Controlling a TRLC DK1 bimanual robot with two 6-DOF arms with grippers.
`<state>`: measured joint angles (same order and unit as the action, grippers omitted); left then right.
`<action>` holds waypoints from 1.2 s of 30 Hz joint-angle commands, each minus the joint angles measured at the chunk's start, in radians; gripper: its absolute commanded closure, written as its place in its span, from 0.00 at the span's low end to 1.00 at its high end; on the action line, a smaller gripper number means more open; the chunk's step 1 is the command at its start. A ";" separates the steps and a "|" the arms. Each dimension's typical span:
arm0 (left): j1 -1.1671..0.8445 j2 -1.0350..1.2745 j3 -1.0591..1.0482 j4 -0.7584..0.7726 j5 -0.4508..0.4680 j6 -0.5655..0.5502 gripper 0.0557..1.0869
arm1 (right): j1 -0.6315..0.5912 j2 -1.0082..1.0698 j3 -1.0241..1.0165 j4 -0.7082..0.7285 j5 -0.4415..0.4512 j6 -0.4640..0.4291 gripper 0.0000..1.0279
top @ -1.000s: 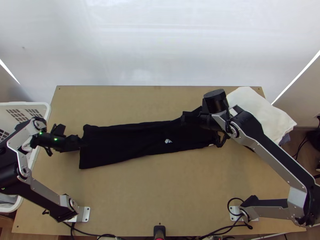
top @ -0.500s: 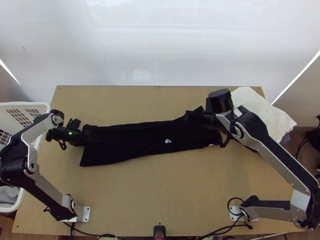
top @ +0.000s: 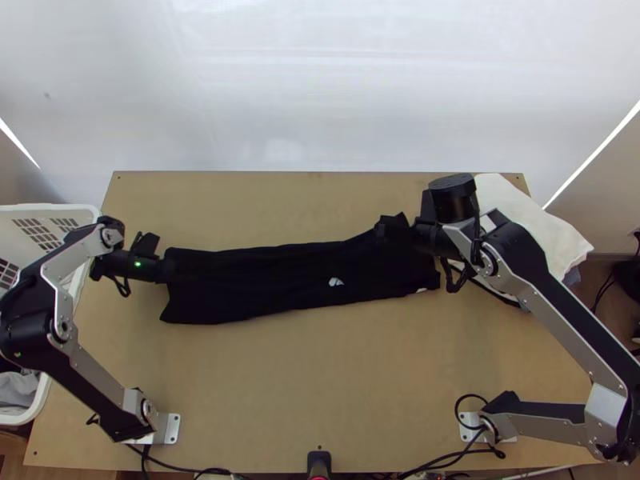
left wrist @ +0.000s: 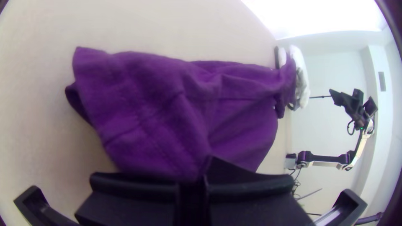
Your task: Fold the t-shirt
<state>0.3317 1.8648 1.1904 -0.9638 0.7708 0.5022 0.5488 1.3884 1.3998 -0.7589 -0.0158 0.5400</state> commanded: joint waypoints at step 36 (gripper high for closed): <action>0.604 -0.006 0.221 -0.041 -0.176 0.139 0.97 | -0.015 -0.069 -0.067 -0.005 -0.001 -0.023 0.04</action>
<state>0.9176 1.9648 1.4189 -1.2201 0.8219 0.7517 0.5323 1.3338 1.3472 -0.7647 -0.0166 0.5148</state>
